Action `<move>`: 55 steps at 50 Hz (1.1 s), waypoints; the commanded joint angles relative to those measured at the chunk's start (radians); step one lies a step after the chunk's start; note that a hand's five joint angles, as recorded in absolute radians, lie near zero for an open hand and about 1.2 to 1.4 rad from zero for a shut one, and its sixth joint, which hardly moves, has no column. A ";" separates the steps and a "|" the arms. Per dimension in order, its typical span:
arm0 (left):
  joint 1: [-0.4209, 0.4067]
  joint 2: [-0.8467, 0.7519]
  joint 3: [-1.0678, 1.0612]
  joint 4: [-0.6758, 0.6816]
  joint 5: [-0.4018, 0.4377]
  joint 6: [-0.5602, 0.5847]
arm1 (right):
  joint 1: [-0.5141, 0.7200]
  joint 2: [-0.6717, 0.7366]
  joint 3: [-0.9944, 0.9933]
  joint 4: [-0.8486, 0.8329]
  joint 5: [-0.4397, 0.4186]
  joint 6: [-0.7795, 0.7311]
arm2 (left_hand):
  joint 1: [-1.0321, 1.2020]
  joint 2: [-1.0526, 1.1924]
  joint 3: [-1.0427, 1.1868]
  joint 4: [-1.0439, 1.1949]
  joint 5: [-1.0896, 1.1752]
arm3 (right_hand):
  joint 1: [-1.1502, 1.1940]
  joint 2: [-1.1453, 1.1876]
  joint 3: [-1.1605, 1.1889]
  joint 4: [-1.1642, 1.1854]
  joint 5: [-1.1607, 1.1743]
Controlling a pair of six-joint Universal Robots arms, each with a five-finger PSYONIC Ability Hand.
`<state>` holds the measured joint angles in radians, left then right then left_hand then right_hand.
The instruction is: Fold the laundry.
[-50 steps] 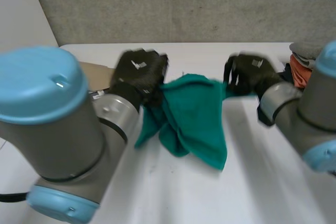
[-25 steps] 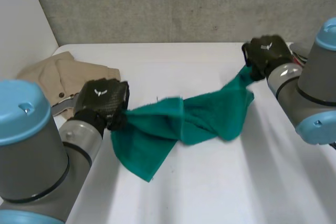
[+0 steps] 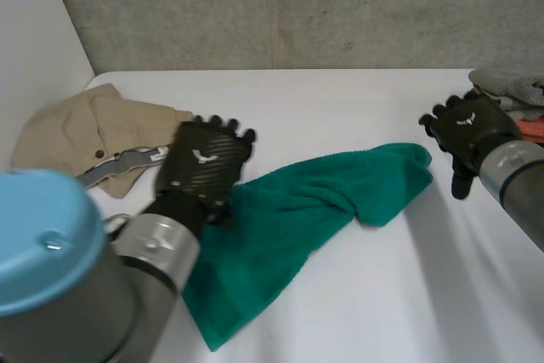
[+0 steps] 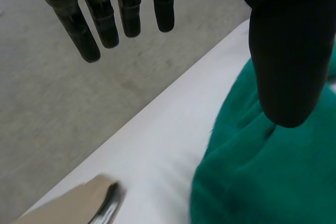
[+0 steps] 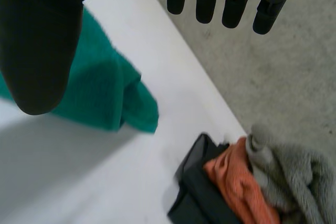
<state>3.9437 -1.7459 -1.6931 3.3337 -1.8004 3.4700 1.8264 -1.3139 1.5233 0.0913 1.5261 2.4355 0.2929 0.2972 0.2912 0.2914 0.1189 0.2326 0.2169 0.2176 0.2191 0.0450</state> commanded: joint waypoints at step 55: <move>-0.054 -0.146 0.019 0.032 -0.280 -0.140 | -0.130 -0.018 0.276 -0.142 -0.116 -0.004 | 1.103 1.099 1.105 1.105 1.103 | -0.051 -0.035 -0.036 -0.037 -0.038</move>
<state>3.8645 -2.0232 -1.6749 3.3533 -2.0897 3.3278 1.7012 -1.3177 1.8010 -0.0622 1.4095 2.4278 1.1454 1.1951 1.1899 1.1958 0.9795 0.2327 0.2169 0.2176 0.2191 0.0450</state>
